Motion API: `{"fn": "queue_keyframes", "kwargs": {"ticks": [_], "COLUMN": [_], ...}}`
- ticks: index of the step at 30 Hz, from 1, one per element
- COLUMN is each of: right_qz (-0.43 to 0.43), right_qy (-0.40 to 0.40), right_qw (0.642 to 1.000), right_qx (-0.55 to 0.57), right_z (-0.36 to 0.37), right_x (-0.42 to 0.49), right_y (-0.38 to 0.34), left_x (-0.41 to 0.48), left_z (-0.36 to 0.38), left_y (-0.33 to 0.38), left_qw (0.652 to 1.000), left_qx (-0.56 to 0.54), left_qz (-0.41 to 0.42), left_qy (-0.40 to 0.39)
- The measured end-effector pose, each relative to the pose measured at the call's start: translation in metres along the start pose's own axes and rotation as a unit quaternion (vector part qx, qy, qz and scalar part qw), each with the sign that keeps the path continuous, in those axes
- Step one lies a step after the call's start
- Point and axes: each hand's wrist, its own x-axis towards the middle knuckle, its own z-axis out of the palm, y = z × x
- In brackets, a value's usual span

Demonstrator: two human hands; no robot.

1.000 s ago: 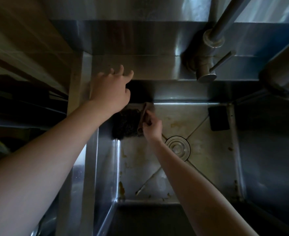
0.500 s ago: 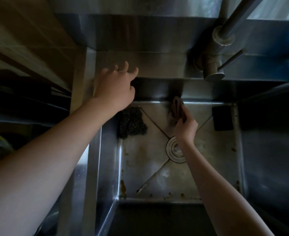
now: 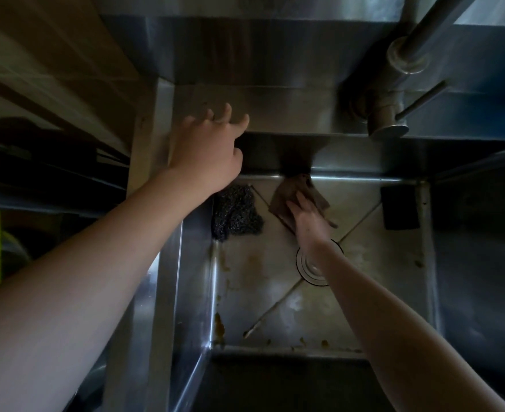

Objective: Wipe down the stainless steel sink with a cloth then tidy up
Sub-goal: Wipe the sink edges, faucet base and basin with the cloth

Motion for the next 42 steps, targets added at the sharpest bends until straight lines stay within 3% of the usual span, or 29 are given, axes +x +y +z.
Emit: {"fn": "queue_keyframes", "kwargs": {"ticks": [3,6,13,23,30,33,38,42], "right_qz": [0.059,0.083,-0.004,-0.114,-0.002,-0.018,-0.098,-0.039], "right_qy": [0.05,0.065,-0.017,-0.001,0.019,-0.013,-0.024,-0.014], "right_qw": [0.994,0.991,1.0,0.993,0.998,0.999,0.994,0.997], "right_qx": [0.081,0.086,0.025,0.028,0.065,0.047,0.047,0.066], "right_z": [-0.01,-0.004,0.026,-0.018,0.016,0.029,0.016,-0.004], "right_x": [0.006,-0.015,-0.054,0.034,-0.024,-0.046,-0.023,-0.006], "right_y": [0.024,0.036,0.008,-0.003,0.025,0.018,0.013,0.042], "left_x": [0.001,0.0,-0.001,0.0,-0.002,0.0,0.01,0.008], "left_z": [0.001,-0.001,-0.005,-0.002,-0.008,-0.013,-0.011,-0.004], "left_y": [0.0,0.0,0.004,0.003,0.013,0.028,0.06,0.068], "left_qw": [1.0,1.0,1.0,1.0,0.999,0.999,0.997,0.998], "left_qx": [0.004,0.004,-0.004,0.004,0.03,0.024,-0.012,0.007], "left_qz": [0.001,-0.001,-0.007,-0.011,-0.026,-0.021,0.067,0.059], "left_qy": [0.003,-0.002,-0.008,0.002,-0.015,0.015,0.023,-0.006]}}
